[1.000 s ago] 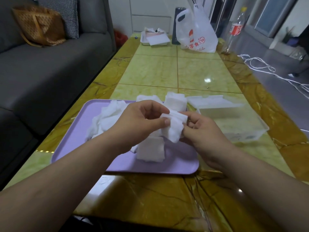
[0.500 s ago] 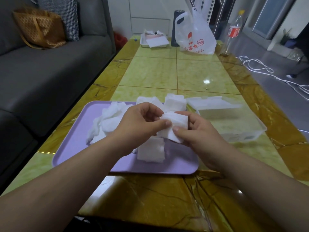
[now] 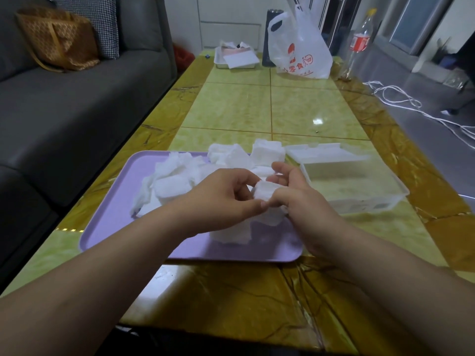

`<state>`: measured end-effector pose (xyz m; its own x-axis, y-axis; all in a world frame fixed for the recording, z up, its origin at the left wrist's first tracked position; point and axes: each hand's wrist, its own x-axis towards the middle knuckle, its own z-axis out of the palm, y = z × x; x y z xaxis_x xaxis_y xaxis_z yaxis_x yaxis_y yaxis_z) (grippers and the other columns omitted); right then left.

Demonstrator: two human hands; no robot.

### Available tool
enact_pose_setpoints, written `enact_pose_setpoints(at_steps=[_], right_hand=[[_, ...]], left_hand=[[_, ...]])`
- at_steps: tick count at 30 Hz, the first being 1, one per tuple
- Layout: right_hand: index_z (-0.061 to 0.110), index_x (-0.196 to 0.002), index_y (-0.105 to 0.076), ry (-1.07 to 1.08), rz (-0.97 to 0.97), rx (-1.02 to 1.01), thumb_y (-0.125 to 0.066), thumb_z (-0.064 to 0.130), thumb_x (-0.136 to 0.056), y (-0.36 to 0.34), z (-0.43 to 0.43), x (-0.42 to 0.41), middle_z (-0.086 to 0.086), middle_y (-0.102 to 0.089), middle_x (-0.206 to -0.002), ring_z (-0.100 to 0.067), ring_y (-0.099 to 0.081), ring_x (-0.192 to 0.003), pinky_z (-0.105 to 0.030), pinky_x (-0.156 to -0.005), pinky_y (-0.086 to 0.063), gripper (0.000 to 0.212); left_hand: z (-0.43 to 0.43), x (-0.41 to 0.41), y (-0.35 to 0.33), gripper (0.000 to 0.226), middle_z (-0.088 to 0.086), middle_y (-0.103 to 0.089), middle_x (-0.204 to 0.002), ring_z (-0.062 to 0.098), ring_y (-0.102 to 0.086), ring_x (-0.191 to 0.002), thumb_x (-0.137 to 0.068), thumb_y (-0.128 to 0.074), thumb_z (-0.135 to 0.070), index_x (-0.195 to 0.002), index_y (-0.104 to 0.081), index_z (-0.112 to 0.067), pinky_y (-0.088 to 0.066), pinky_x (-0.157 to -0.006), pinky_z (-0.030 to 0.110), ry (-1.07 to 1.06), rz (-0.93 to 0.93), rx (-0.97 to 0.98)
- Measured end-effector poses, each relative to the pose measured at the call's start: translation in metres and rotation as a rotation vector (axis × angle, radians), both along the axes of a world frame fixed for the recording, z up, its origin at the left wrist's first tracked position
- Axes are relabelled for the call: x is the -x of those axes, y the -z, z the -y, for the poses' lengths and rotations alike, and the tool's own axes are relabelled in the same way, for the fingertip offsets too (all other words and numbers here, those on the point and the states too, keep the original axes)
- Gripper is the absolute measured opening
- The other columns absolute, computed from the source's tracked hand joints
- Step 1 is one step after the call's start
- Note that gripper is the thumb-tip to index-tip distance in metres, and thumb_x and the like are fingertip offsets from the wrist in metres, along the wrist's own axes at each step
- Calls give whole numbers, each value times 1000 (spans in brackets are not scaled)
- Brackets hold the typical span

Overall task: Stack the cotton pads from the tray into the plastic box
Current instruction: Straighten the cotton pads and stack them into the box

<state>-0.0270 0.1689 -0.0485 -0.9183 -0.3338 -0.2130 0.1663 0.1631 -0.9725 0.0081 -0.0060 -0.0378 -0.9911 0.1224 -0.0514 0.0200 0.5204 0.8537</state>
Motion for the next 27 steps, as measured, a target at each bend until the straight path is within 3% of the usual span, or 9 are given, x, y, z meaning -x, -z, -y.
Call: enact_pose_setpoints(at_steps=[3,6,9,12,16,22,27], right_hand=[[32,-140,-46,-40,-23,0,-55,14,-56,1,3,-5,0,-55,-128,-21,-60,-115,-30,-89,-49,87],[31,-138,-51,-66,-77,6,-61,11,-59,2,0,-5,0,-60,-127,-20,-65,-109,-34,-90,-56,82],[29,-134,-59,-99,-198,-71,-76,13,-74,1,-6,-5,2,-69,-123,-15,-68,-109,-38,-95,-59,65],[27,-124,-65,-84,-322,-160,-76,15,-89,3,-9,-3,8,-72,-114,-12,-69,-104,-35,-92,-58,39],[30,-114,-61,-3,-437,-295,-73,20,-91,7,-11,1,15,-68,-104,-4,-66,-92,-24,-80,-55,28],[28,-121,-60,-88,-506,-493,-69,20,-91,22,-13,4,14,-64,-110,-6,-59,-97,-7,-75,-39,33],[28,-124,-61,-76,-482,-470,-71,20,-90,19,-14,3,14,-65,-114,-8,-61,-101,-22,-88,-46,36]], left_hand=[[-5,2,3,11,1,-70,-75,7,-57,-60,-90,-75,-30,-99,-70,-25,-44,-58,24,-15,-87,99],[0,3,2,7,-1,-70,-75,13,-60,-62,-94,-70,-26,-101,-70,-25,-48,-59,30,-67,-84,91],[8,2,1,7,-1,-69,-73,12,-61,-64,-98,-67,-25,-103,-71,-23,-48,-59,28,-80,6,-67],[13,1,0,11,-9,-68,-70,10,-63,-64,-100,-64,-24,-109,-70,-24,-48,-57,24,-51,25,-93],[33,-3,2,19,-9,-71,-82,4,-66,-71,-91,-74,-28,-110,-70,-30,-52,-68,22,-54,-108,232],[31,-12,10,48,-15,-61,-100,-2,-57,-76,-79,-83,-37,-124,-65,-30,-43,-66,14,44,-20,512],[30,-7,5,50,-15,-59,-86,-3,-54,-74,-70,-86,-45,-115,-68,-32,-40,-61,21,-6,-28,572]])
